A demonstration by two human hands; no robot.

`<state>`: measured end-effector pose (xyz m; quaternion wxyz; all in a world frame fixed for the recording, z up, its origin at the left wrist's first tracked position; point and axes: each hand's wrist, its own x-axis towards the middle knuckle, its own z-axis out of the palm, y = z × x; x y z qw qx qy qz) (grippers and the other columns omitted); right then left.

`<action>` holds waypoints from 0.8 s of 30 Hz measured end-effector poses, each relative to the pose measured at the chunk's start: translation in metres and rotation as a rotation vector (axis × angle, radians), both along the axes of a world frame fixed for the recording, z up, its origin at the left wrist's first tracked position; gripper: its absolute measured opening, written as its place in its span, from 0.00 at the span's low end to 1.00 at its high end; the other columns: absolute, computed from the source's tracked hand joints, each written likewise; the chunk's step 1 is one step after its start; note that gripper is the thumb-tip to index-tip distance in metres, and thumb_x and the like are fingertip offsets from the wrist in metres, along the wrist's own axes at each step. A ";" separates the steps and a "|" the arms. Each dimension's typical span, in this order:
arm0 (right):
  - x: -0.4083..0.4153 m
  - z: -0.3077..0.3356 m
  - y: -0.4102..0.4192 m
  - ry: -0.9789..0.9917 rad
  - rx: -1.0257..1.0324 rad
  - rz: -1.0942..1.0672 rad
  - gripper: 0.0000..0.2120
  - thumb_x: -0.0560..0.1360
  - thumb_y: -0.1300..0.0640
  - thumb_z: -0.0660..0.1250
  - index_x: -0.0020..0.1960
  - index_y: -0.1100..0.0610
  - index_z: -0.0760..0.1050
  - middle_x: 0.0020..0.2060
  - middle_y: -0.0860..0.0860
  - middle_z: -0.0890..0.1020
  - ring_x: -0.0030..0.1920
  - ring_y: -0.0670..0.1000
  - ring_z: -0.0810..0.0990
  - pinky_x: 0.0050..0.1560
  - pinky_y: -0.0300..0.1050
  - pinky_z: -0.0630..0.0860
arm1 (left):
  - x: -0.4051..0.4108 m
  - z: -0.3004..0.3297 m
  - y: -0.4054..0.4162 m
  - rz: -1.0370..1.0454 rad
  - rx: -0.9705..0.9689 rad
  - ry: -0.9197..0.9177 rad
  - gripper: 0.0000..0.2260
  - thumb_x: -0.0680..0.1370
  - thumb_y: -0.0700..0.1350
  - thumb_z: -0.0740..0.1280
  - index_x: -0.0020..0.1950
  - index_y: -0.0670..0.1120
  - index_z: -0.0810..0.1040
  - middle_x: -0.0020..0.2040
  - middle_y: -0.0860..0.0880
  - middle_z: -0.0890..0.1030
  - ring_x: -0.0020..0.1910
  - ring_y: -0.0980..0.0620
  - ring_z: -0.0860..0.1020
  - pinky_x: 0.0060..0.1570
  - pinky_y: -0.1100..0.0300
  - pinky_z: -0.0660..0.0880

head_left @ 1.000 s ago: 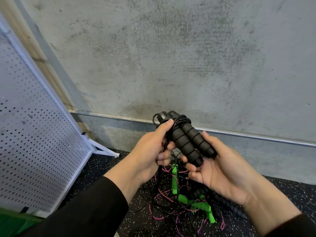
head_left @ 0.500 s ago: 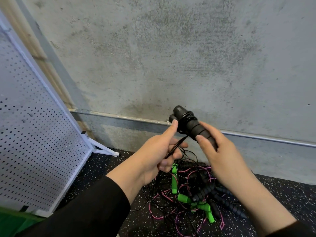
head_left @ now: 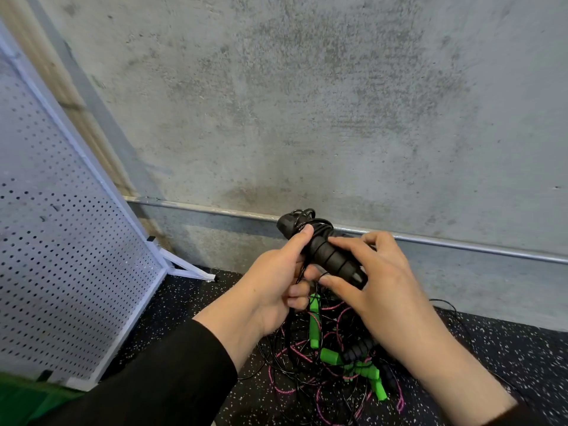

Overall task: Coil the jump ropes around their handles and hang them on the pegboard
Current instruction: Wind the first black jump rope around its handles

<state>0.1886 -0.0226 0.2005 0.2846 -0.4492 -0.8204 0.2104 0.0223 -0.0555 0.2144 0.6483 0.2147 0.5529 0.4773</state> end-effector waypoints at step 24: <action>0.010 0.017 0.015 0.713 -0.642 -0.218 0.10 0.84 0.50 0.61 0.54 0.46 0.81 0.44 0.48 0.82 0.38 0.49 0.75 0.43 0.50 0.79 | -0.009 0.011 -0.002 -0.195 0.047 0.325 0.35 0.76 0.73 0.60 0.55 0.42 0.84 0.31 0.50 0.72 0.22 0.55 0.57 0.27 0.62 0.52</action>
